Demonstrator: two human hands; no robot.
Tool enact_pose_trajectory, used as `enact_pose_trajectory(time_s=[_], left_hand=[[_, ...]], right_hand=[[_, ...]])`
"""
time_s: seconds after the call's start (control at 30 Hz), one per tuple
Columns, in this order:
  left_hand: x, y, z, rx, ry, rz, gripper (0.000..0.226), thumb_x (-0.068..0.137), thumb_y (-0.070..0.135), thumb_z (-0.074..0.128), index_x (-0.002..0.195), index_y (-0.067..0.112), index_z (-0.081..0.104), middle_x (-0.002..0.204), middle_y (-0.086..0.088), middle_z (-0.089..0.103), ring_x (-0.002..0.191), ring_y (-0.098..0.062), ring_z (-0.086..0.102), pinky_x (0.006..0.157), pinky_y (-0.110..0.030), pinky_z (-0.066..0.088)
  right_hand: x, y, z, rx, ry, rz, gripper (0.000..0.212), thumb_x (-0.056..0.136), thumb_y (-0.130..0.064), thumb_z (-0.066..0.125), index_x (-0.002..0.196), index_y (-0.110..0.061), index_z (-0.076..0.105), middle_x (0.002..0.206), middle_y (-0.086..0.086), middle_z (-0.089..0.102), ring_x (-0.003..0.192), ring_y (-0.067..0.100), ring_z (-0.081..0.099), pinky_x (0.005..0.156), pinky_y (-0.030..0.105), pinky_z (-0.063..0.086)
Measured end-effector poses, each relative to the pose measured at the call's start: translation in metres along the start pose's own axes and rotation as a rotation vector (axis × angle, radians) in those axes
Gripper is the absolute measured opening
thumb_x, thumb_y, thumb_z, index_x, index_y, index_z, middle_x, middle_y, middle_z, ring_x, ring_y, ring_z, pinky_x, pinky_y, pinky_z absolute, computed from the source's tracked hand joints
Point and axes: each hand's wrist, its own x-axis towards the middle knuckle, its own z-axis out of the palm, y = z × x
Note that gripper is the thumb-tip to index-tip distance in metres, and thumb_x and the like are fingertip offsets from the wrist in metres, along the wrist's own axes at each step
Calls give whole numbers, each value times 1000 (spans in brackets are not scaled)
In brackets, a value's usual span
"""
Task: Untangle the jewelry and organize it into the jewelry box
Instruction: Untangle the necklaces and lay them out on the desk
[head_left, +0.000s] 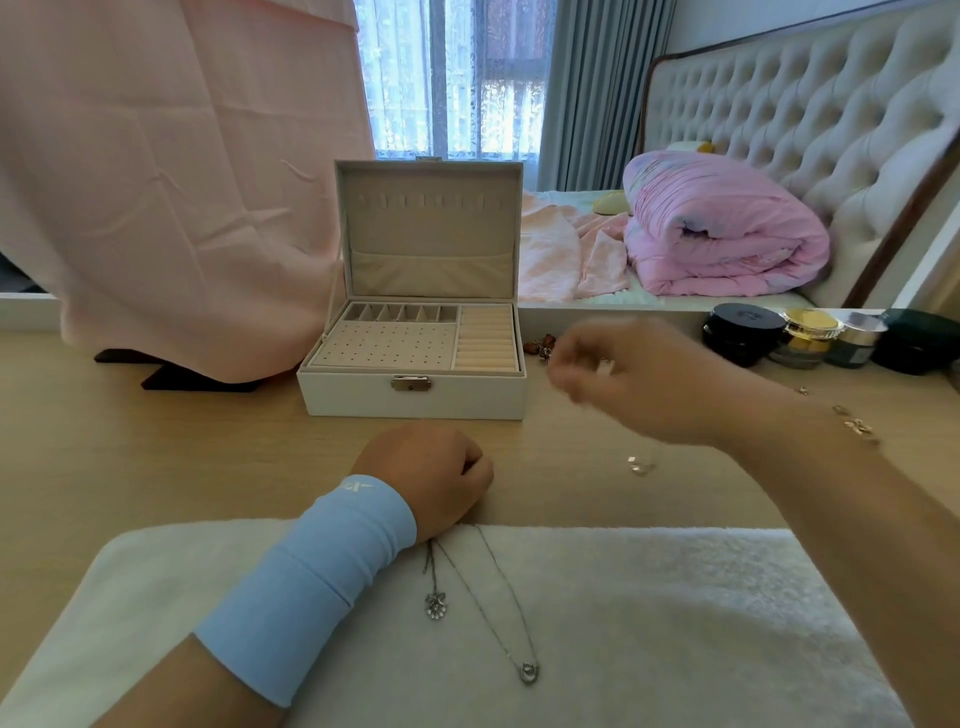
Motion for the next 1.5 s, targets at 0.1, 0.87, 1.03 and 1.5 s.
enact_pose_trajectory(time_s=[0.1,0.87,1.03,1.5], left_hand=[[0,-1,0,61,-3,-2,41,94,40,44,59,19,42,56,2,41,54,-16,38,50,-26,29],[22,44,-11,-1566,-233,-83,31,91,18,64,122,15,63,106,-1,75,89,-14,69,83,-26,53],[38,55,-13,-1363,-133,-169,18,85,23,74,100,12,74,76,4,66,60,-9,56,65,-23,50],[48,45,-22,-1153,-3,-32,30,97,13,49,66,11,53,70,-7,69,82,-28,66,88,-39,50]], right_hand=[[2,11,21,-203,-248,77,13,93,-41,65,102,-37,73,98,-20,67,90,-1,59,83,22,48],[7,17,4,1100,9,41,31,99,12,46,118,-7,62,116,11,75,111,23,71,92,36,59],[9,21,7,1081,48,56,32,97,13,49,117,-8,63,116,9,75,111,21,71,95,36,58],[7,57,6,409,-182,257,24,92,-5,59,93,-19,79,86,3,73,76,13,72,87,33,60]])
